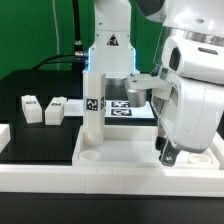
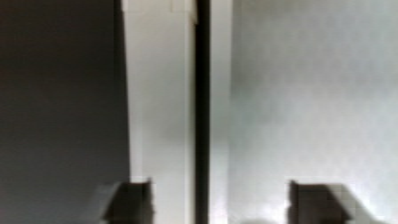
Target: Assemble desk
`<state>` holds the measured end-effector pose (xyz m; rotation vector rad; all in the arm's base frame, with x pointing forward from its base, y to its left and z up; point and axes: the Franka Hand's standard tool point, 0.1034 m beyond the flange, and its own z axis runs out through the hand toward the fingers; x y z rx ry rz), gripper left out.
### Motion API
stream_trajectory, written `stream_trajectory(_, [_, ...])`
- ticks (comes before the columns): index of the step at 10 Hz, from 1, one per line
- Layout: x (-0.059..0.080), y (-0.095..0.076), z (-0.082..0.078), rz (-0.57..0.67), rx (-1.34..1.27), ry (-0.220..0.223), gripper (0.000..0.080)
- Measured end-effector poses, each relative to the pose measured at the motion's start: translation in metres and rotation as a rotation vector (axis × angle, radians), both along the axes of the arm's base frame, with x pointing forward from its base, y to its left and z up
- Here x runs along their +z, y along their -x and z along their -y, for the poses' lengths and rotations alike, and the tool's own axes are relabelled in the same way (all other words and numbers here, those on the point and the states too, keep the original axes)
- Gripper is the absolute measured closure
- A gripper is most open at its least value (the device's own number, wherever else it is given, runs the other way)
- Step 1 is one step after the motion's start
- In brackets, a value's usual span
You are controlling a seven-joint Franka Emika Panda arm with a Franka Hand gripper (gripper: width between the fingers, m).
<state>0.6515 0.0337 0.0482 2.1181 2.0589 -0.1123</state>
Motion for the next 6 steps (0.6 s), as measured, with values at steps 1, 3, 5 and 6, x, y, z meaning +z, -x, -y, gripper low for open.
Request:
stream_trajectory(1, [0.007,-0.003,0.003,0.009,-0.002,0.002,0.0241])
stream_trajectory(3, [0.023,-0.002,0.016,0.026,-0.017,0.014,0.0167])
stream_trajectory(5, [0.037,0.003,0.031,0.047,-0.045,0.025,0.0153])
stream_trajectory(6, [0.039,0.004,0.035,0.051,-0.051,0.027,0.0151])
